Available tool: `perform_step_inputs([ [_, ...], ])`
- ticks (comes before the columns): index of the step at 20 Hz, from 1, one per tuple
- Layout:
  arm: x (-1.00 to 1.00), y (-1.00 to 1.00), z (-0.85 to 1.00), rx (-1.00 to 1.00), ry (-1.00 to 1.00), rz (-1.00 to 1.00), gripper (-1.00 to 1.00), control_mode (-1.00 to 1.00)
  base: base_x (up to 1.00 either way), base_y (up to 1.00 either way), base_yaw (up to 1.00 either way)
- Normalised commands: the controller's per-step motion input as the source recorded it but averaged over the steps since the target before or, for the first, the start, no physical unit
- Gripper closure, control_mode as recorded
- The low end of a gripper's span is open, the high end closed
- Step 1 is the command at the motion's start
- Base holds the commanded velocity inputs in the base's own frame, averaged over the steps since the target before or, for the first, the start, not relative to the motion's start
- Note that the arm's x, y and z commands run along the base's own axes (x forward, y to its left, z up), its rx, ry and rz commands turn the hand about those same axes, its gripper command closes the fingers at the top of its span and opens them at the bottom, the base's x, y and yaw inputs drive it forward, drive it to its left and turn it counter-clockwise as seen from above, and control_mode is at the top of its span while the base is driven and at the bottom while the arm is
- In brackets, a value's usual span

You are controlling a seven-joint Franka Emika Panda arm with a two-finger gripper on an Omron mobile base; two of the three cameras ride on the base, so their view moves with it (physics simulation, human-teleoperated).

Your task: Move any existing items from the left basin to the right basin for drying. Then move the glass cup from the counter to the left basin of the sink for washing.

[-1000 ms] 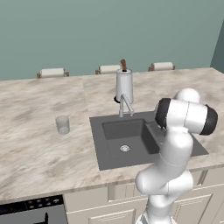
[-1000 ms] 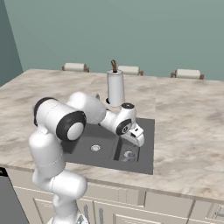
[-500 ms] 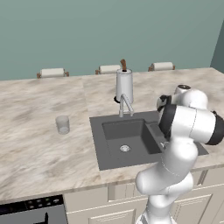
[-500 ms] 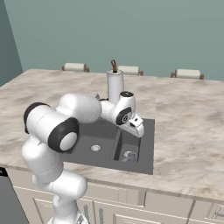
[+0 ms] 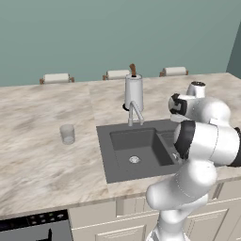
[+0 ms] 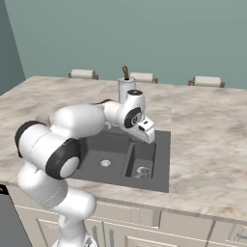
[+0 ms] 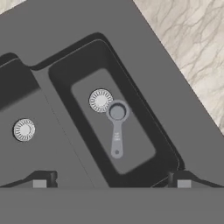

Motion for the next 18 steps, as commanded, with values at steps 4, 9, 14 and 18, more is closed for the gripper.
perform_step_inputs([
  [4, -0.19, 0.30, 0.33, 0.00, 0.01, 0.00, -1.00, -1.00, 0.00, 0.00, 0.00],
  [9, -0.21, 0.32, 0.33, 0.00, 0.01, 0.00, -1.00, -1.00, 0.00, 0.00, 0.00],
  [14, -0.18, 0.37, 0.35, -0.01, 0.01, 0.00, -1.00, -1.00, 0.00, 0.00, 0.00],
  [18, -0.19, 0.41, 0.34, -0.02, 0.01, 0.00, -1.00, -1.00, 0.00, 0.00, 0.00],
])
